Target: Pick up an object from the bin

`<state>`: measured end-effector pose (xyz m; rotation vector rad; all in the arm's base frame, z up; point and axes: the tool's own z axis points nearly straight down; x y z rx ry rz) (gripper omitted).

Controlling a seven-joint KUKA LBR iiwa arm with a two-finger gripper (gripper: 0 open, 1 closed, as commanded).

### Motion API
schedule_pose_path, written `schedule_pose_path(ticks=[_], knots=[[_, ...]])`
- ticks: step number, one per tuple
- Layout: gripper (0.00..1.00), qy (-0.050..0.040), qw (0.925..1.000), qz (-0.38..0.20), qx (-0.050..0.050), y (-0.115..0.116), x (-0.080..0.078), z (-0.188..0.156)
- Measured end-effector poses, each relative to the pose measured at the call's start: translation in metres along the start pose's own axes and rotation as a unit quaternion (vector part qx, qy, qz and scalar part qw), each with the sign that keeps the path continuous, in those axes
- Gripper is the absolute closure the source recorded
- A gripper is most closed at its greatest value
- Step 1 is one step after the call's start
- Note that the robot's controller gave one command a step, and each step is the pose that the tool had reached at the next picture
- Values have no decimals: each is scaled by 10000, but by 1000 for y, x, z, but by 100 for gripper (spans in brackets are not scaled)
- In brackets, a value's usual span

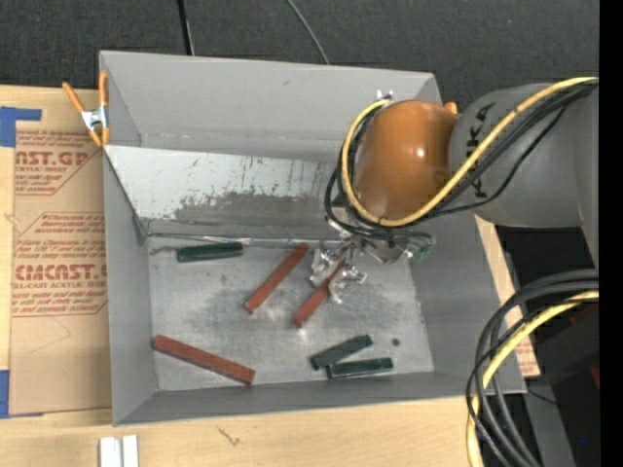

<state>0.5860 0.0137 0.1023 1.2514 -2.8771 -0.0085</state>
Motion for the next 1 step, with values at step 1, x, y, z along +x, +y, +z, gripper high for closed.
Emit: schedule_pose_path(ticks=[1], knots=[[100, -19, 9998, -183, 34, 44, 88, -135]])
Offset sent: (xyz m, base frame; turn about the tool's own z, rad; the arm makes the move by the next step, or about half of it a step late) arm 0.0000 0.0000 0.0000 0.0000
